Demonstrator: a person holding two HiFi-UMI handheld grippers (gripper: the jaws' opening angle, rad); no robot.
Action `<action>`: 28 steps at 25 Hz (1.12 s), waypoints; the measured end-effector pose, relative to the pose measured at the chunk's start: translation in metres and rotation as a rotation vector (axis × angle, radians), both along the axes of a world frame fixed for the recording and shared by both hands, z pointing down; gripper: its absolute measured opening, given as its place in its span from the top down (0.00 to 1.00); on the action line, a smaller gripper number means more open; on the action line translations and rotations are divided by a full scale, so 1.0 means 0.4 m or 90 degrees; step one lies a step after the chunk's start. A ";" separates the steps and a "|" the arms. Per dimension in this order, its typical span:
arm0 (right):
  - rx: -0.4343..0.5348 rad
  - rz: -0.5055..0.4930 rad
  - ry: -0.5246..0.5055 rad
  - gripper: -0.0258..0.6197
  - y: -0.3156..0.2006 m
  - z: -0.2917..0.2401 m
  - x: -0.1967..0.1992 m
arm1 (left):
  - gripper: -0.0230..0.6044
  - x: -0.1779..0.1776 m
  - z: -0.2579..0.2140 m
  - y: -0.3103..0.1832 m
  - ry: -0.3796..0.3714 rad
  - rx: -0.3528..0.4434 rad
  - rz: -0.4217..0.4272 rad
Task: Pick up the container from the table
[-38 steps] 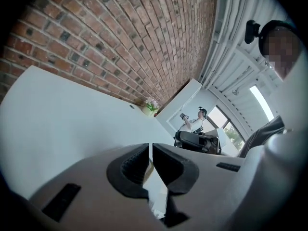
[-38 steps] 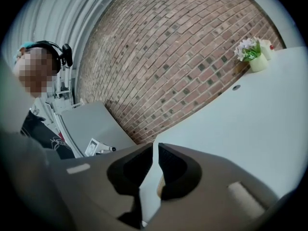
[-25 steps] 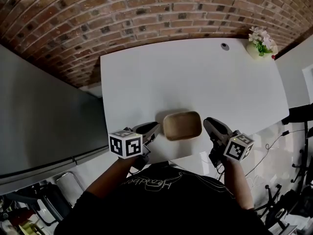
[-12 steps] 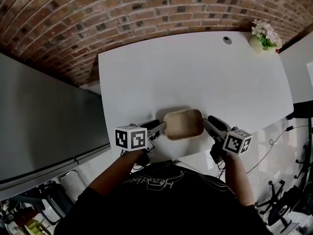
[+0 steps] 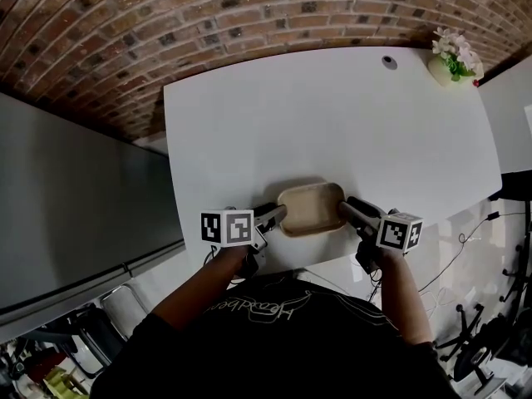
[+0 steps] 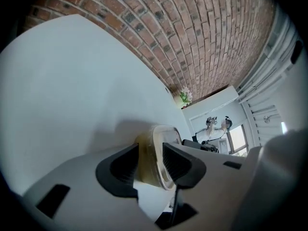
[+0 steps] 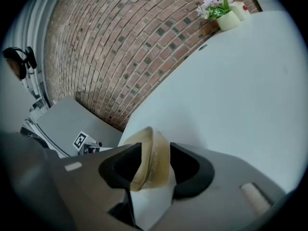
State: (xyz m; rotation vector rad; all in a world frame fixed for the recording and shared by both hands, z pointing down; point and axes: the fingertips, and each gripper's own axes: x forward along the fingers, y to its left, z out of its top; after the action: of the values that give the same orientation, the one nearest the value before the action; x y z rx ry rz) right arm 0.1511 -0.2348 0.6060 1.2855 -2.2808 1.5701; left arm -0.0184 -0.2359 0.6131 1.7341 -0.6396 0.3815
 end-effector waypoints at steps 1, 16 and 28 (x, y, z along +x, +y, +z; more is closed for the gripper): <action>-0.003 0.000 -0.001 0.68 -0.001 0.004 -0.002 | 0.74 0.002 0.001 0.000 0.002 -0.003 0.000; -0.027 -0.012 -0.076 0.75 -0.012 -0.004 -0.036 | 0.75 0.013 0.001 -0.006 0.013 -0.022 -0.024; -0.035 -0.018 -0.058 0.79 -0.008 -0.007 -0.038 | 0.77 0.011 -0.006 -0.013 -0.026 0.001 -0.027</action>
State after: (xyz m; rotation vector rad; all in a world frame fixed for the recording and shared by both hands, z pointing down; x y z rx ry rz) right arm 0.1357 -0.2382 0.6030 1.1866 -2.2807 1.7028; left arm -0.0139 -0.2411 0.6109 1.7155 -0.7056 0.3867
